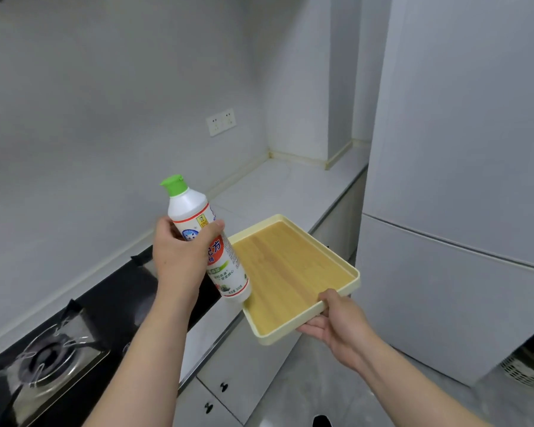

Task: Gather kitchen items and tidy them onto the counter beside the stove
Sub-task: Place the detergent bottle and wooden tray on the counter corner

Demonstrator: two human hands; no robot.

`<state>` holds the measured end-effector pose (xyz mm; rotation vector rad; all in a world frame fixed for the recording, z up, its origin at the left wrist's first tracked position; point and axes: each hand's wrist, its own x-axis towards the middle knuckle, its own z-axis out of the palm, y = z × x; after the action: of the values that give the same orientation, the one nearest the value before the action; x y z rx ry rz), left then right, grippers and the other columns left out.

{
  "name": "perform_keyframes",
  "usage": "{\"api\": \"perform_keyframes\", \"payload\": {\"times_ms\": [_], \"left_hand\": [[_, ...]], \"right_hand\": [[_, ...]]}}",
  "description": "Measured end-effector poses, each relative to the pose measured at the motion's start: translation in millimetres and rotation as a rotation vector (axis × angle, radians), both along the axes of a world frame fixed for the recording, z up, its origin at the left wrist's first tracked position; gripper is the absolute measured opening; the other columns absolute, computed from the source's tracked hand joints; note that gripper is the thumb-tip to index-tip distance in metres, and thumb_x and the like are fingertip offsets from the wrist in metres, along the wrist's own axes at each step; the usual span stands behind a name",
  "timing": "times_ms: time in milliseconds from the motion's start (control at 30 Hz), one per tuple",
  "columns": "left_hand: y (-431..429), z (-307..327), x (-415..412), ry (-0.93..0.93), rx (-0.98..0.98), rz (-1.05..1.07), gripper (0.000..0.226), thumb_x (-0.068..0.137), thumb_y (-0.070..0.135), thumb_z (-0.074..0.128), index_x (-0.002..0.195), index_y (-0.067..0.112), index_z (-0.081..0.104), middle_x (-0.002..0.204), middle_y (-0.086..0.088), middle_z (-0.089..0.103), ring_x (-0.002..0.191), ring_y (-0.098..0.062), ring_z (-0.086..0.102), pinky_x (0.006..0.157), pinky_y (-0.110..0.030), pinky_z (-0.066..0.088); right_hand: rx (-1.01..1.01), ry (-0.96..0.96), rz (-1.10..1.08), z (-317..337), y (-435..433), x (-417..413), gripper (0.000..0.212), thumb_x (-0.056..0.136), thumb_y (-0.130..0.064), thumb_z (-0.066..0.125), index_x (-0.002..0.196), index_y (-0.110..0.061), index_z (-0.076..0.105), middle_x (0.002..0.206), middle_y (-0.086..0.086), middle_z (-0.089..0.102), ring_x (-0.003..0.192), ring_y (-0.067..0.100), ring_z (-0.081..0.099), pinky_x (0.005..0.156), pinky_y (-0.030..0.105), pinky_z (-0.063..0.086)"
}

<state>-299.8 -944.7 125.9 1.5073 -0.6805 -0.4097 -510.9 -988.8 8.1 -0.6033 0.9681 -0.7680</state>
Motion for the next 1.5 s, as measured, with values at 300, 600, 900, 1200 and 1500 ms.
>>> {"api": "perform_keyframes", "payload": {"times_ms": [300,600,900,1200,1500], "left_hand": [[-206.9,-12.7,23.3,0.034,-0.024,-0.051,0.040,0.071,0.025,0.086,0.095,0.026,0.054,0.093,0.008,0.070,0.076,-0.001,0.070,0.071,-0.026,0.056],[-330.7,-25.1,52.7,0.027,-0.022,-0.024,0.042,0.071,0.024,0.087,0.097,0.024,0.055,0.093,0.006,0.069,0.078,-0.004,0.069,0.069,-0.024,0.054],[-401.5,-31.9,89.0,-0.054,0.045,0.114,0.044,0.072,0.026,0.087,0.104,0.018,0.058,0.096,0.002,0.070,0.085,-0.012,0.069,0.073,-0.029,0.056],[-445.7,-24.0,130.1,-0.053,0.094,0.391,0.044,0.077,0.022,0.084,0.112,0.012,0.061,0.100,0.002,0.071,0.084,-0.007,0.068,0.066,-0.016,0.051],[-459.6,-47.8,158.1,-0.050,0.196,0.496,0.042,0.076,0.022,0.084,0.111,0.013,0.062,0.098,0.002,0.071,0.083,-0.007,0.069,0.066,-0.018,0.052]], "right_hand": [[0.004,0.113,-0.009,-10.7,-163.6,4.1,0.023,0.098,-0.008,0.038,0.115,-0.004,0.053,0.088,0.020,0.073,0.081,0.039,0.073,0.076,0.050,0.061],[0.100,0.147,0.088,-28.5,-280.7,36.9,0.023,0.098,-0.009,0.039,0.117,-0.004,0.051,0.101,0.027,0.071,0.088,0.044,0.072,0.082,0.055,0.059],[0.157,0.162,0.261,-58.8,-402.0,92.8,0.010,0.101,-0.014,0.039,0.106,-0.015,0.048,0.109,0.018,0.067,0.090,0.038,0.072,0.080,0.054,0.059],[0.149,0.184,0.593,-82.3,-537.2,152.0,0.036,0.103,-0.024,0.044,0.135,-0.007,0.045,0.120,0.019,0.065,0.100,0.036,0.070,0.084,0.055,0.058],[0.101,0.384,0.656,-108.8,-592.7,209.9,0.035,0.102,-0.034,0.048,0.125,-0.007,0.048,0.108,0.018,0.066,0.092,0.034,0.069,0.075,0.046,0.060]]}}
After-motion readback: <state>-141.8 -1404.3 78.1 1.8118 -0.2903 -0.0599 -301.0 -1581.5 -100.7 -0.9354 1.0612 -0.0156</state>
